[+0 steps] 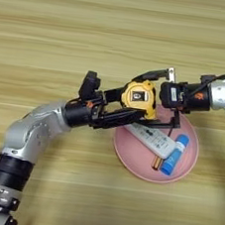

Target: Move the objects on the table

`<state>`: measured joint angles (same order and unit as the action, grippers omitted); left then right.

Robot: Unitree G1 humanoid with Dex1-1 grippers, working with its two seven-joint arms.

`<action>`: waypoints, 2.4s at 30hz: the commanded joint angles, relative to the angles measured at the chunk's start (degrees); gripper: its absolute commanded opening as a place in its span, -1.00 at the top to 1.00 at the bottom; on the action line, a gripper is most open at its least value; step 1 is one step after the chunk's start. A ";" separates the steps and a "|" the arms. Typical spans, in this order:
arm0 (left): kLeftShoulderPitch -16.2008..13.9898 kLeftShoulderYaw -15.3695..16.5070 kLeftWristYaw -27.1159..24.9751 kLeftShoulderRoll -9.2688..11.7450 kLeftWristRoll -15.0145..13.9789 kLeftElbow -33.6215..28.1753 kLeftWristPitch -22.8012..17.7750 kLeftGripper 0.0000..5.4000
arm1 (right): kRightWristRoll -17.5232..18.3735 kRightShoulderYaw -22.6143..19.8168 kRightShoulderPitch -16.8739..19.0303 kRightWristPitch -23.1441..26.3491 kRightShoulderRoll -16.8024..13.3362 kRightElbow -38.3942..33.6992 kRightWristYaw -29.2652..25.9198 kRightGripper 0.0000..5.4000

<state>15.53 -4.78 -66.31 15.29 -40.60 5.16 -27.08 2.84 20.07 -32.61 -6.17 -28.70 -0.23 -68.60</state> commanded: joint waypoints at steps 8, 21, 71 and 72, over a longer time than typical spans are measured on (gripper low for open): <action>0.23 -0.34 -0.08 -0.18 1.33 -0.48 0.20 -0.47 | -2.37 1.61 0.27 -2.59 -0.12 -1.76 1.94 -0.70; 0.21 0.18 -0.49 -0.67 2.04 -0.03 0.60 -0.12 | -3.50 2.20 0.25 -4.50 -0.55 -0.39 2.64 -0.70; 0.80 0.89 -0.90 -1.38 2.61 2.24 2.66 0.06 | -4.18 2.49 0.28 -7.13 -1.54 0.50 3.46 -1.00; 0.80 0.88 -0.90 -1.38 2.65 2.26 2.70 0.06 | -3.47 2.11 0.27 -6.84 -1.45 0.14 3.44 -1.00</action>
<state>15.24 -4.64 -66.75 14.03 -38.39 7.47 -25.61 -2.13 22.91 -32.34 -13.95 -29.52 0.94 -64.44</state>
